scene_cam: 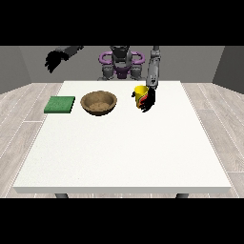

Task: Pick the cup and pour the ball into the bowl, then pick the bowl and place it on the pad

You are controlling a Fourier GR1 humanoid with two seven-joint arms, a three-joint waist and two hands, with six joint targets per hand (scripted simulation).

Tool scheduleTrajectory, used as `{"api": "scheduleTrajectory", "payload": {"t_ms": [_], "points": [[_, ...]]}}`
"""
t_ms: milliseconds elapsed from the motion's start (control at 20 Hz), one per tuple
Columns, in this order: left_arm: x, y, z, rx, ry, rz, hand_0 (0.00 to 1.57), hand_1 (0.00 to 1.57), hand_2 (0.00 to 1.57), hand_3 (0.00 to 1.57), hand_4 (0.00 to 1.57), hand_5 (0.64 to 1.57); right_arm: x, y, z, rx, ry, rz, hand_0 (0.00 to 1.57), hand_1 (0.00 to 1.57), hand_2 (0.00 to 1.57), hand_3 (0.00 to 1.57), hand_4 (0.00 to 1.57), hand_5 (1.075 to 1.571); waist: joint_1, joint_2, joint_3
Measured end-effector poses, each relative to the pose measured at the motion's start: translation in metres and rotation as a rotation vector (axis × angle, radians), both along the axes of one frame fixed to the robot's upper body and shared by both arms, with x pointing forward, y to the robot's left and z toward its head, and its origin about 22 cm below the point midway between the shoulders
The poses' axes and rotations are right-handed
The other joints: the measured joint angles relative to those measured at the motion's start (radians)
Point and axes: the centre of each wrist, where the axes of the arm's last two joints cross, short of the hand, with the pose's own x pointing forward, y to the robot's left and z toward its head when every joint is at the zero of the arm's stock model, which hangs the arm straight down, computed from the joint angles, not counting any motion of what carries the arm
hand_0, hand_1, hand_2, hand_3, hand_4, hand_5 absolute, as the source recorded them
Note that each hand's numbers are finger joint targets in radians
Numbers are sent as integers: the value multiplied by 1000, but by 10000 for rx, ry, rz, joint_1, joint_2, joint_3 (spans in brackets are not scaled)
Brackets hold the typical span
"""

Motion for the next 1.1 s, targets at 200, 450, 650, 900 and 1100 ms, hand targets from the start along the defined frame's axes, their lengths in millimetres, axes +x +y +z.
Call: {"api": "scheduleTrajectory", "payload": {"t_ms": [200,450,650,900,1100], "points": [[2,11,-2,639,-405,658,1284,1284,1571,1571,1381,1449,0,-21,18,-50,-164,170,0,0,0,166,637,1566,-309,146,33],[5,0,-5,1503,200,832,1267,1267,1571,1571,1401,1432,-2,-50,17,89,385,-100,0,0,0,293,636,1567,-194,-473,19],[13,-28,3,2928,825,765,1298,1298,1571,1571,1398,1488,-3,-63,-1,162,1297,-299,0,0,0,276,639,1564,21,-1444,16],[28,-52,18,6148,748,872,1370,1370,1571,1571,1455,1531,2,-63,-16,283,1985,-385,0,0,0,193,661,1563,76,-2090,50],[37,-72,24,8485,980,927,1370,1370,1571,1571,1455,1531,5,-68,-25,403,2417,-465,0,0,0,97,677,1559,157,-2475,48]]}}
